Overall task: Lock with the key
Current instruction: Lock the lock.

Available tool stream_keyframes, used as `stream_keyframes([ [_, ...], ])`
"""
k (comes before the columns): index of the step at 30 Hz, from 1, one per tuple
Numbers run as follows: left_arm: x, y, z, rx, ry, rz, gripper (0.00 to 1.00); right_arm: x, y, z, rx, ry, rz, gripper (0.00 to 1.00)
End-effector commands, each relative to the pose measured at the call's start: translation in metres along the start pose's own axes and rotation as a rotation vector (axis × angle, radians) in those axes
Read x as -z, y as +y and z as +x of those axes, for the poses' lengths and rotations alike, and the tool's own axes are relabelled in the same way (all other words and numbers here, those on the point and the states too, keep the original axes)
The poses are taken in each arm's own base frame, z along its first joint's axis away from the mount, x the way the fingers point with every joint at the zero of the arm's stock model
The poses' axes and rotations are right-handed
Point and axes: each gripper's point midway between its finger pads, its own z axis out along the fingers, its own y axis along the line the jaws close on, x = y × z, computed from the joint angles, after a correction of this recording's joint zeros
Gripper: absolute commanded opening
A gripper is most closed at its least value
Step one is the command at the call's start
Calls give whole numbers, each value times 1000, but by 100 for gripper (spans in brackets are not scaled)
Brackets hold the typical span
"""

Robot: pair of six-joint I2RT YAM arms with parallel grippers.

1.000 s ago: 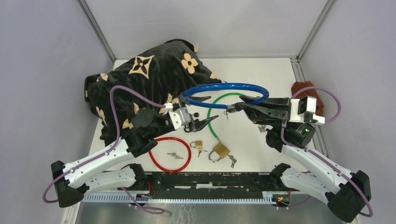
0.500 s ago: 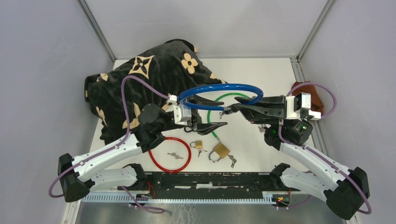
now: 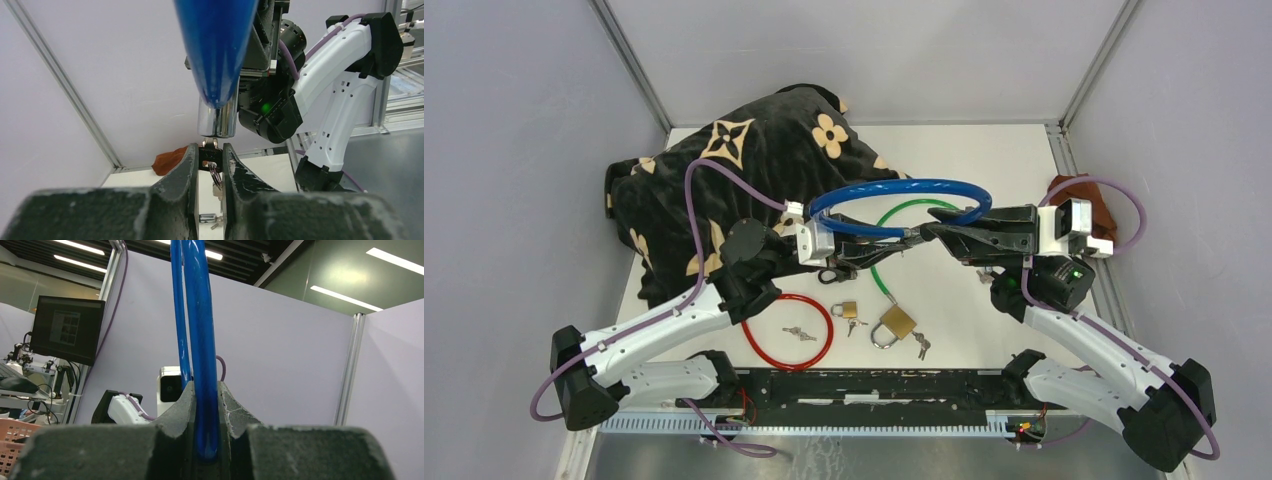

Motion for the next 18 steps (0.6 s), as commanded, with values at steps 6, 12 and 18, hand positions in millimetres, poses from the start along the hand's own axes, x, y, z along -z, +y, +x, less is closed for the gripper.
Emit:
stream_keyframes([
  [6,1,2,-13,-171,-30,11,2,-10,12,-38,70,-116,-45,0],
  [12,0,33,3,-350,45,-209,2,-8,0,-33,52,-112,17,0],
  [18,-1,43,0,-412,39,-314,2,2,-14,-27,33,-125,109,0],
])
